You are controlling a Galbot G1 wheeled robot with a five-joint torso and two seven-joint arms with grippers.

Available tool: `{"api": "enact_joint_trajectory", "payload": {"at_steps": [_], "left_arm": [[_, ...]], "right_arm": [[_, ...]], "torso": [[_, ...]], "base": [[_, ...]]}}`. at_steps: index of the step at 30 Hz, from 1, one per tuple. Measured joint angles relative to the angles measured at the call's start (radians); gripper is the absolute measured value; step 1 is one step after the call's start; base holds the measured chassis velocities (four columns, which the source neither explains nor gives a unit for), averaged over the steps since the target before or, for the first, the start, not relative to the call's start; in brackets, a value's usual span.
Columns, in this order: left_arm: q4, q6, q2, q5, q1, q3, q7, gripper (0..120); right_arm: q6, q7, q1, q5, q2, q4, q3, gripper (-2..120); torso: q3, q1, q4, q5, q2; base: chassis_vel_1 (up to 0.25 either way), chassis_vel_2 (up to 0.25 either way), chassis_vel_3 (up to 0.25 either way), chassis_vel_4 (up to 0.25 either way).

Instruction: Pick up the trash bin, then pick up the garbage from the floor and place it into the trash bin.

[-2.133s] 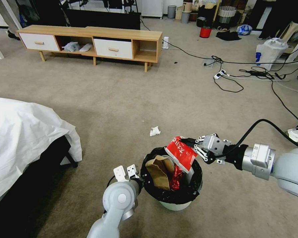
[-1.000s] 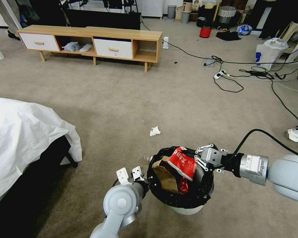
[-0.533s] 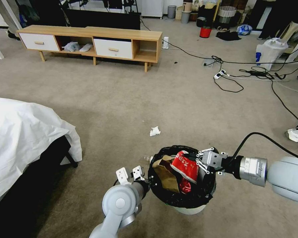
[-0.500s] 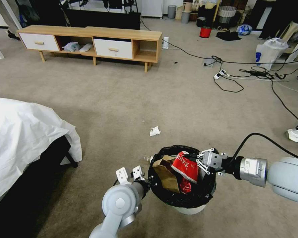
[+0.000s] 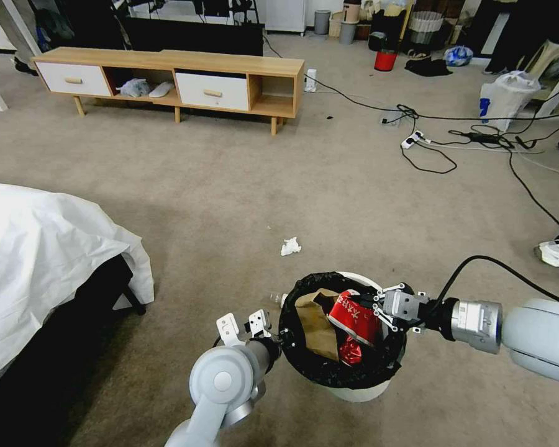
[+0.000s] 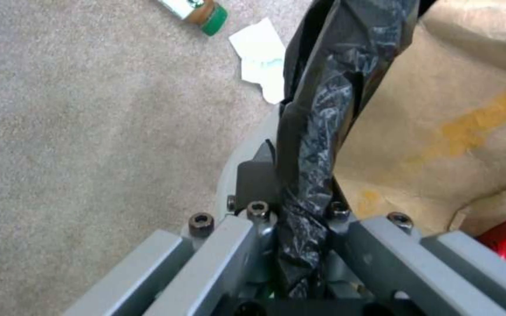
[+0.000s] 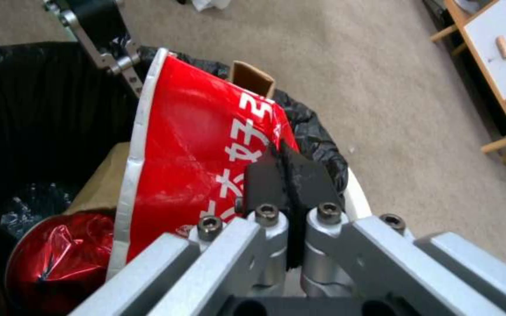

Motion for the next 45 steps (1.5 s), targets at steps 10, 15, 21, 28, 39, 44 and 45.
{"api": "enact_joint_trajectory", "payload": {"at_steps": [10,15,21,28,39,44,45], "left_arm": [[0.001,0.0,0.005,0.001,0.001,0.0,0.005,1],[0.008,0.0,0.007,0.004,-0.002,0.0,0.006,1],[0.012,0.0,0.01,0.007,-0.003,-0.001,0.008,1],[0.018,0.0,0.016,0.011,-0.003,-0.007,0.015,1],[0.023,0.0,0.016,0.016,-0.005,-0.012,0.017,1],[0.026,0.0,0.013,0.021,-0.004,-0.017,0.019,1],[0.026,0.0,0.013,0.021,-0.004,-0.017,0.019,1]], "right_arm": [[-0.008,0.008,-0.008,-0.002,-0.007,0.001,0.003,8],[-0.009,0.006,0.004,-0.001,-0.007,0.007,0.004,28],[-0.009,0.005,0.015,0.001,-0.007,0.011,0.005,47],[-0.009,0.0,0.031,0.0,-0.004,0.019,0.006,73],[-0.009,-0.016,0.057,0.002,0.008,0.038,0.005,100],[-0.008,-0.021,0.088,0.013,0.018,0.057,0.003,100],[-0.008,-0.021,0.088,0.013,0.018,0.057,0.003,100]], "torso": [[0.0,0.0,0.0,0.0,0.0],[0.0,0.0,0.0,0.0,0.0],[0.0,0.0,0.0,0.0,0.0],[0.0,0.0,0.0,0.0,0.0],[0.0,0.0,0.0,0.0,0.0],[0.0,0.0,0.0,0.0,0.0],[0.0,0.0,0.0,0.0,0.0]], "base": [[0.0,0.0,0.0,0.0],[0.0,0.0,0.0,0.0],[0.0,0.0,0.0,0.0],[0.0,0.0,0.0,0.0],[0.0,0.0,0.0,0.0],[0.0,0.0,0.0,0.0],[0.0,0.0,0.0,0.0]]}}
